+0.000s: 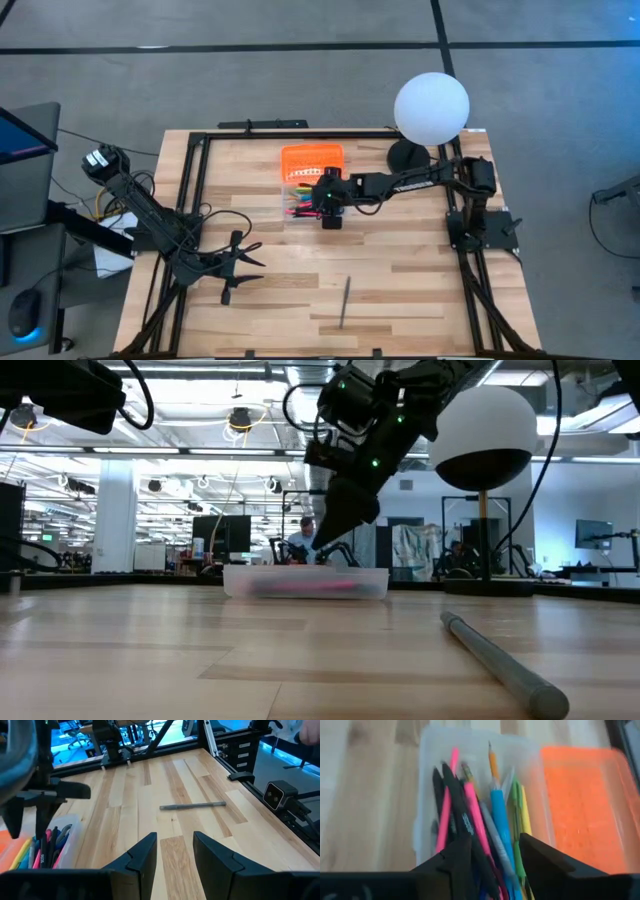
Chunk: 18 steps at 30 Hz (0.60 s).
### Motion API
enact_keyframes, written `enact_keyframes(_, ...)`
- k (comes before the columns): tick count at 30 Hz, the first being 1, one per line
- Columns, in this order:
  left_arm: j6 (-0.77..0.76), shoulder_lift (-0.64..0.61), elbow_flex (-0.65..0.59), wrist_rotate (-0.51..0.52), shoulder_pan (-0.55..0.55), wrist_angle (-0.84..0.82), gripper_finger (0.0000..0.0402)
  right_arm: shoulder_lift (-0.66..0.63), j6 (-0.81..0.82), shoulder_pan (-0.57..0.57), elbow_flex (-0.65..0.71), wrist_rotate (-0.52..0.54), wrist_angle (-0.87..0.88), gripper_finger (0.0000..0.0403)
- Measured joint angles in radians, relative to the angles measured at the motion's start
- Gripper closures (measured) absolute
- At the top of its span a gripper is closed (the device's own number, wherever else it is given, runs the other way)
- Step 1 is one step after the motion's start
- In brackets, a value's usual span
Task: Pick & place school supplies into a supply box
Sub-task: Put the gray pen into the supply box
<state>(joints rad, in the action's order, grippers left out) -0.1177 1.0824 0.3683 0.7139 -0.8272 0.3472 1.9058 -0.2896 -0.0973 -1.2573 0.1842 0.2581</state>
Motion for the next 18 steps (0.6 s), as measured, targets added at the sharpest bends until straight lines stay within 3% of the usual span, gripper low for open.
enact_keyframes(8, -0.016, 0.000, 0.000, 0.000, 0.000, -0.030, 0.0279, -0.046, 0.012, 0.074, 0.001, 0.002, 0.094, 0.0253)
enact_keyframes(18, -0.021, 0.000, 0.000, 0.000, 0.000, -0.057, 0.0279, -0.094, 0.194, 0.219, 0.001, -0.002, 0.303, 0.0275)
